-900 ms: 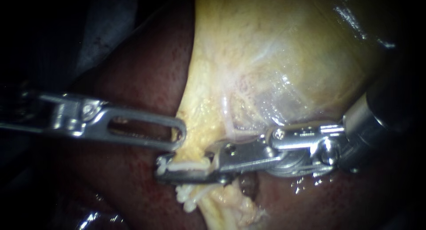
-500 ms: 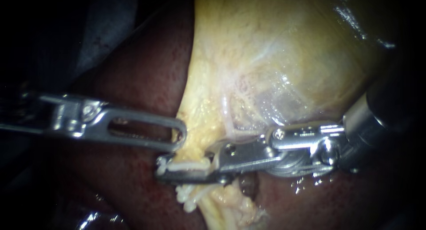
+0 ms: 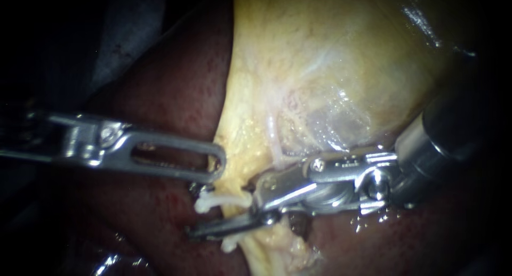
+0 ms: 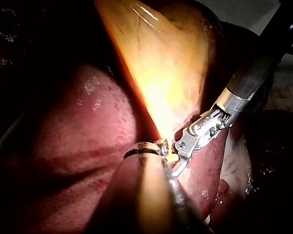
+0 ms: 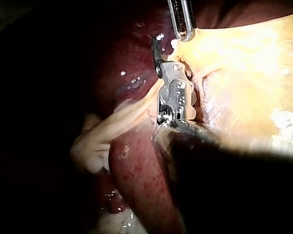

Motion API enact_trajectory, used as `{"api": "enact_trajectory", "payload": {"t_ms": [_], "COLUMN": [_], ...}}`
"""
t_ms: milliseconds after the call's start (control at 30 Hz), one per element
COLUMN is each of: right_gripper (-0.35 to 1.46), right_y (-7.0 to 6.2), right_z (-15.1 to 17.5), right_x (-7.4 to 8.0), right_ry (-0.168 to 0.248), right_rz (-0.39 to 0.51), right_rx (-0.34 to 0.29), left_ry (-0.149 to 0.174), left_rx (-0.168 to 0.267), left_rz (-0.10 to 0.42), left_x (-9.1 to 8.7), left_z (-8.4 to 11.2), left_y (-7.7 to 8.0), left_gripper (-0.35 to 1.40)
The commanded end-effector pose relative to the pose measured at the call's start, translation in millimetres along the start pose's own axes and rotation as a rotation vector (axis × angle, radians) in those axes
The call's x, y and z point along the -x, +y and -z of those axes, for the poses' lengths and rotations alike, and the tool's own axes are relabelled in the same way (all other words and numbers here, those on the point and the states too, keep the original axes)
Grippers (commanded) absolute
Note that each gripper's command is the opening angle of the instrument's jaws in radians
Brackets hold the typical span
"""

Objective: Going back third clip left tube

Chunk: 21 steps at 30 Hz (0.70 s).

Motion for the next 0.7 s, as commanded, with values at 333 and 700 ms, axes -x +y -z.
{"api": "enact_trajectory", "payload": {"t_ms": [333, 700], "right_gripper": [0.52, 0.51], "right_y": [0.0, -1.2], "right_z": [0.6, 5.8], "right_x": [0.1, -0.5], "right_ry": [0.0, 0.006], "right_rz": [0.029, 0.02], "right_rx": [-0.002, -0.018], "left_ry": [0.0, 0.002], "left_rx": [0.0, -0.001], "left_rz": [0.0, -0.001], "left_x": [0.1, 0.3], "left_z": [0.0, 0.0], "left_y": [0.1, 0.5], "left_gripper": [-0.35, -0.35]}}
